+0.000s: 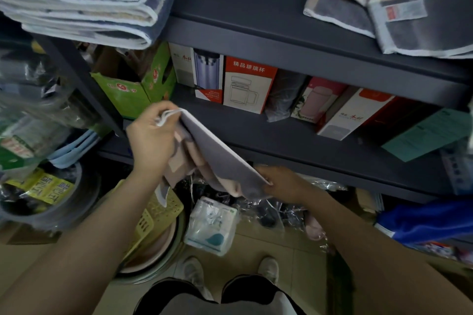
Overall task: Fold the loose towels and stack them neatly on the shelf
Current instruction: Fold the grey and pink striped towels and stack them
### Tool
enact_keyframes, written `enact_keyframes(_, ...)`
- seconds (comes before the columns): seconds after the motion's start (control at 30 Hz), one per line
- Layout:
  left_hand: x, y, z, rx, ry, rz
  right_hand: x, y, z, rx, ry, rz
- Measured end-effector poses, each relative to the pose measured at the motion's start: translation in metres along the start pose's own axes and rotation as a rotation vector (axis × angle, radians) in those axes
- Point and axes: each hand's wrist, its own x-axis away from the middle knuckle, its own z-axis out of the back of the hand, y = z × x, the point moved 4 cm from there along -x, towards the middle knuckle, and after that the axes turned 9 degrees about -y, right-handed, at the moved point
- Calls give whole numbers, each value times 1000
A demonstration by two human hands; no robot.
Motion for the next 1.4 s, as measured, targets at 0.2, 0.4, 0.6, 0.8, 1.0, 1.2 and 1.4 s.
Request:
enact_keyframes(0.2, -4, -42, -4, 26, 38, 172, 10, 23, 18, 305, 260, -178)
enact_keyframes(0.4, -12, -66, -2, -42, -22, 272, 26, 24, 35, 235, 543, -267)
enact_keyframes(0.6, -17, -69, -2, -99, -160, 378, 38, 28, 36, -400, 556, -250)
enact_keyframes(0.8, 0, -24, -42, 500, -554, 687, 38, -29, 24, -767, 680, -189)
enact_keyframes(1.0, 10, 46, -41, 432, -832, 284, 51, -104, 44, -596, 626, 159)
enact_keyframes(1.2, 9, 89, -18, 67, -940, -396, 53, -125, 65, -467, 488, 231)
enact_keyframes(1.4, 8, 91, -12, 198, -644, -452, 49, -123, 78, -603, 423, 303)
